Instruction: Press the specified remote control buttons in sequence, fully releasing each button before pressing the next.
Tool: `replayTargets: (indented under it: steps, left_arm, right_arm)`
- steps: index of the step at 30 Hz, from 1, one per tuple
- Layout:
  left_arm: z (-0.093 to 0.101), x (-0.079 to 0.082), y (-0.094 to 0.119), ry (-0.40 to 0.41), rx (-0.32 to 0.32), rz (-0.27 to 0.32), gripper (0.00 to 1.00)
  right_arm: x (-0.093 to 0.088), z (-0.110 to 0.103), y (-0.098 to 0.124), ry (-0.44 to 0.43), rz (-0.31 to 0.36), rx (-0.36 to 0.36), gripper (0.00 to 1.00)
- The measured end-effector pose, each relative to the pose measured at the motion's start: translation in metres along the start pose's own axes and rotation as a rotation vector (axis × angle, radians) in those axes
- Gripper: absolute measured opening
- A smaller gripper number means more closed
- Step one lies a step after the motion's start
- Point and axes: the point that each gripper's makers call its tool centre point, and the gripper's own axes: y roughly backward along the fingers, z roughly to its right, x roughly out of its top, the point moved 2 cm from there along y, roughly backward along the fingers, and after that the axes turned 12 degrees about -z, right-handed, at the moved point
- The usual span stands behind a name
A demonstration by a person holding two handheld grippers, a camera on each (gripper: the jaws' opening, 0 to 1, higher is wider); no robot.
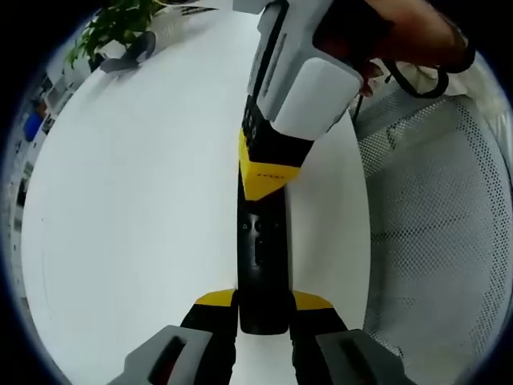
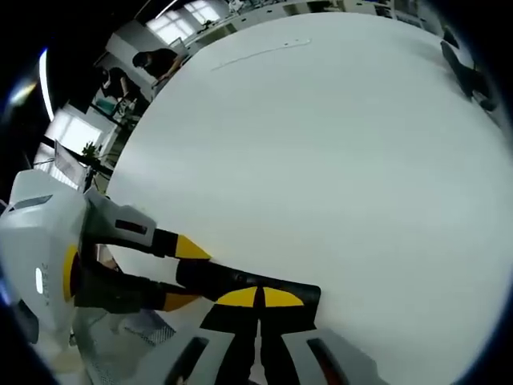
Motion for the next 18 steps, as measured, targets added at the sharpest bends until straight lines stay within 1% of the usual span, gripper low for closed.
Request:
replayTargets:
  steps: [3,5,8,9,10,11,14,18]
  left_arm:
    - [0.0,0.0,0.0,0.002,0.0,0.005,0.23]
    - [0.0,-0.001,0.0,0.004,-0.001,0.01,0.23]
    - [0.0,-0.001,0.0,0.006,-0.008,0.019,0.23]
    - [0.0,-0.001,0.0,0.006,-0.01,0.021,0.23]
    - [0.0,-0.001,0.0,0.005,-0.011,0.023,0.23]
    - [0.0,-0.001,0.0,0.006,-0.011,0.024,0.23]
    - [0.0,-0.001,0.0,0.005,-0.003,0.024,0.23]
    - [0.0,-0.001,0.0,0.007,-0.002,0.039,0.23]
  right_arm:
    - [0.001,-0.008,0.001,0.003,0.009,0.038,0.0]
    - [0.0,-0.012,0.0,0.013,0.0,0.044,0.0]
    - [-0.002,-0.011,-0.005,0.044,-0.027,0.003,0.0]
    - [-0.005,-0.007,-0.007,0.06,-0.043,-0.031,0.0]
    - [-0.003,-0.011,-0.006,0.065,-0.024,-0.015,0.0]
    - [-0.003,-0.011,-0.005,0.082,-0.03,-0.031,0.0]
    - [-0.004,-0.011,-0.006,0.093,-0.03,-0.043,0.0]
    - [-0.004,-0.01,-0.006,0.073,-0.026,-0.036,0.0]
